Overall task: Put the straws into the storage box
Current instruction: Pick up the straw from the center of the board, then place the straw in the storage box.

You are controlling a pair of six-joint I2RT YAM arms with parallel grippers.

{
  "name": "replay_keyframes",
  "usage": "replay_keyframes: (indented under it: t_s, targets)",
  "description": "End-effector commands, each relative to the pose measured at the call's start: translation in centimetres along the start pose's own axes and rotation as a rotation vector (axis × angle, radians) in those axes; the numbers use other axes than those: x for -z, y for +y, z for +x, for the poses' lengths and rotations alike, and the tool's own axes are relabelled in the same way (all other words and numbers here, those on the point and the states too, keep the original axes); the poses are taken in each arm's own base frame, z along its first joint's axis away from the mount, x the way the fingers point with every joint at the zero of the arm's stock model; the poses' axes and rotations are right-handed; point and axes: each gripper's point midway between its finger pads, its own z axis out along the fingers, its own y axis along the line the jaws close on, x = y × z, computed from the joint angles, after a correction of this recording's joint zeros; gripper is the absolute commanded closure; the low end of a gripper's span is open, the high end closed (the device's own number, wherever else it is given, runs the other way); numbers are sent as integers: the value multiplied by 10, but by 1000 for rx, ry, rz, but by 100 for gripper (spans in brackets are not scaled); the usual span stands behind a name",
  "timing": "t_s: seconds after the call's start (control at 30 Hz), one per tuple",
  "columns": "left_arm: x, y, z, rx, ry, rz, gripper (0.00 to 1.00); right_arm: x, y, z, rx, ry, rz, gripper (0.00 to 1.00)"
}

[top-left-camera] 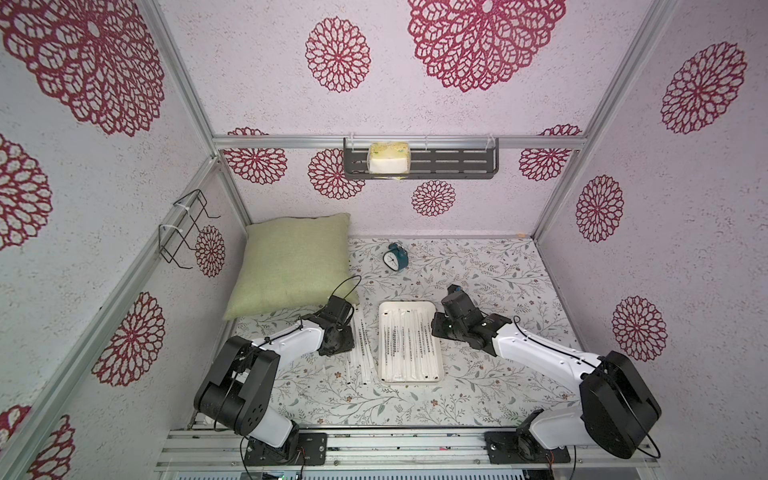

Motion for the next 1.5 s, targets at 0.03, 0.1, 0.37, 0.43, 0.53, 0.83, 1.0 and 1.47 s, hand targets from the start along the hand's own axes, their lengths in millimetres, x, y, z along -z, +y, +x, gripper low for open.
replay_keyframes:
  t_s: [0.03, 0.1, 0.37, 0.43, 0.53, 0.83, 1.0, 1.47]
  targets:
    - [-6, 10, 13, -47, 27, -98, 71, 5, 11, -13, -5, -35, -26, 79]
    - [-6, 13, 19, -44, 40, -112, 74, 4, 12, -12, -7, -35, -28, 79]
    - [23, 22, 28, -42, 12, -124, 90, 2, 18, -12, -5, -27, -47, 79]
    - [38, 23, 23, -39, -30, -108, 90, 2, 20, -10, -5, -18, -57, 79]
    - [61, 10, 10, 4, -106, 23, 91, 3, 30, -5, 3, -5, -82, 79]
    - [160, -106, -23, -110, -390, 809, 89, 66, 164, -14, 70, -14, -668, 74]
    - [184, -129, -31, -142, -469, 980, 90, 74, 184, -22, 68, -14, -738, 61]
    - [174, -155, -15, -176, -426, 1008, 91, 54, 179, -35, 87, -40, -594, 68]
